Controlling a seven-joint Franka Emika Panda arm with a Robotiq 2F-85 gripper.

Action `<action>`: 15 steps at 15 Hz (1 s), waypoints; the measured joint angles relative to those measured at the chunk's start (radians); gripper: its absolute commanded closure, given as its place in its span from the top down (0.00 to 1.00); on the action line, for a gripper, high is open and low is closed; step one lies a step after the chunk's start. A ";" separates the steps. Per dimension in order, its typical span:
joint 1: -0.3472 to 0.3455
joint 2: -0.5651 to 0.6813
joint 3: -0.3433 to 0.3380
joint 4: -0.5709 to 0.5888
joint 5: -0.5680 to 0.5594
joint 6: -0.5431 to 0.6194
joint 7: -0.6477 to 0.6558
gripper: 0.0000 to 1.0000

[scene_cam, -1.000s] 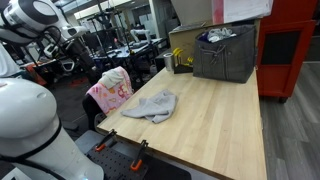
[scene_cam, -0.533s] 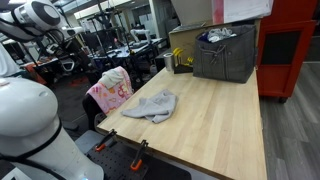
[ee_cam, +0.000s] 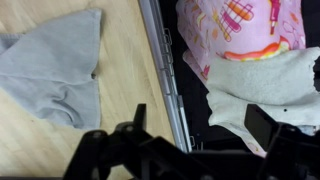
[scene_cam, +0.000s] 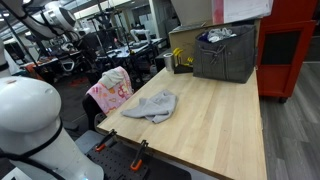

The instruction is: Put the white towel on the counter.

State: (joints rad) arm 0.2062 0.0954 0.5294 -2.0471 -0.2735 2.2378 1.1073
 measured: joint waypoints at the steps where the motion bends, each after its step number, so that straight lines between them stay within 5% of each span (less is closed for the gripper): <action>1: 0.034 0.050 -0.031 0.048 -0.023 -0.001 0.000 1.00; 7: 0.223 0.288 -0.197 0.311 -0.060 -0.010 -0.005 1.00; 15: 0.374 0.498 -0.315 0.586 -0.058 -0.054 -0.004 1.00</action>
State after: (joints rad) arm 0.5798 0.5933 0.2148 -1.4615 -0.3316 2.1835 1.1035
